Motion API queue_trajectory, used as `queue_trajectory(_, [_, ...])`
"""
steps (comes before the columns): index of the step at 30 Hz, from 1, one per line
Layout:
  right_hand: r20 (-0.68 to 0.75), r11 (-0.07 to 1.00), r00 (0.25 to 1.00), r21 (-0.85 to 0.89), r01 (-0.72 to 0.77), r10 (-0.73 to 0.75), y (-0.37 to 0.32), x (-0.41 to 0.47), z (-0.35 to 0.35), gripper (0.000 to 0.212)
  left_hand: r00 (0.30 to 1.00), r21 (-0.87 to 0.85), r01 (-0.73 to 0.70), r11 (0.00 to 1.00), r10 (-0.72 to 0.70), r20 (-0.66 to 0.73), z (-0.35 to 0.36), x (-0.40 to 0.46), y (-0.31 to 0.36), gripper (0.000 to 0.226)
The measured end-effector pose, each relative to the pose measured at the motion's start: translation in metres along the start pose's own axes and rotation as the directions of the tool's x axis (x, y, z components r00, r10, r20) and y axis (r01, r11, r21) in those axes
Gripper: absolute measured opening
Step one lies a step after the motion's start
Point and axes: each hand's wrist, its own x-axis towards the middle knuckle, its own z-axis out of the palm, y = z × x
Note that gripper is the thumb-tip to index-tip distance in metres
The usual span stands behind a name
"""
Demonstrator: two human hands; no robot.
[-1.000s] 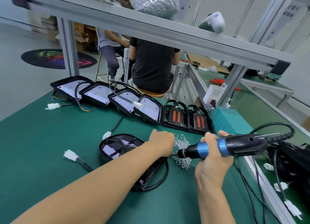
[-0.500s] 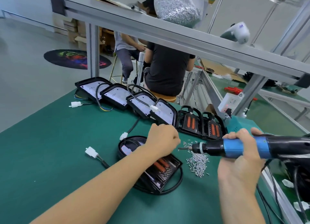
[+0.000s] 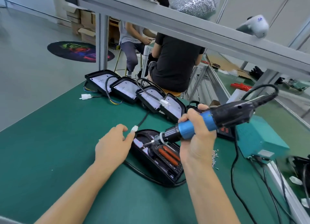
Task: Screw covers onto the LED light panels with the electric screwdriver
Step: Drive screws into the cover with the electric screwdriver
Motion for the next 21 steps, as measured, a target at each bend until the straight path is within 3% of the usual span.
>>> queue_trajectory(8, [0.000,0.991,1.000,-0.131,-0.010,0.010,0.012,0.002,0.003,0.028,1.000,-0.081,-0.018,0.997,0.019,0.016,0.007,0.000,-0.006,0.024])
queue_trajectory(14, [0.000,0.996,1.000,-0.081,0.022,-0.022,0.005,0.003,0.000,0.027,0.997,-0.102,-0.069,0.992,0.066,-0.033,0.007,0.007,-0.003,0.023])
queue_trajectory(21, [0.034,0.992,0.999,-0.126,-0.016,0.021,0.004,0.004,0.005,0.030,0.995,0.010,-0.015,1.000,0.014,0.102,0.010,0.011,0.000,0.029])
